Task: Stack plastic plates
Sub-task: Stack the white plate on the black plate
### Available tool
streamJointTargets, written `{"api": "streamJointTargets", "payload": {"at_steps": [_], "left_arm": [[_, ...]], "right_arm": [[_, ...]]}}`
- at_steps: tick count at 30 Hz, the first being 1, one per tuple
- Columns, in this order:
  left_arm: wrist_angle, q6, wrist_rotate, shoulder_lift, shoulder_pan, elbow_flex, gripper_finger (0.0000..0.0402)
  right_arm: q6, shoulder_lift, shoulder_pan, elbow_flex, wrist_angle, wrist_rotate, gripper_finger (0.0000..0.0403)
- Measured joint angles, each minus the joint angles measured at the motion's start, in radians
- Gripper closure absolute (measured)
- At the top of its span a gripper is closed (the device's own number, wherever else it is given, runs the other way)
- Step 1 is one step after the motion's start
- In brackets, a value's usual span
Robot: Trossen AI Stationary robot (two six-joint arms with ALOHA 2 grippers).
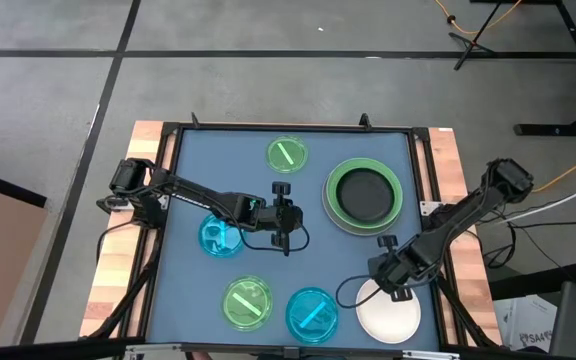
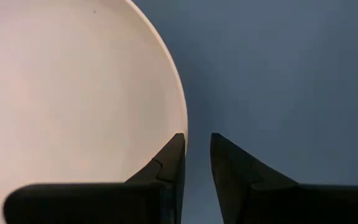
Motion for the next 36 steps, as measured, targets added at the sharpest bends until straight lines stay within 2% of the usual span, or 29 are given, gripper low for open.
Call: {"api": "streamJointTargets", "payload": {"at_steps": [7,22,36], "left_arm": [[0.0,0.0,0.0,0.0,0.0,0.0,0.0328],[0.0,-0.001,0.0,0.0,0.0,0.0,0.0328],[0.0,-0.001,0.0,0.0,0.0,0.0,0.0328]], "right_arm": [[-0.001,0.007,0.0,0.0,0.013,-0.044,0.0336],[-0.001,0.008,0.0,-0.001,0.018,-0.026,0.0336],[-0.033,0.107,0.0,-0.002,0.076,-0.034,0.0336]]}}
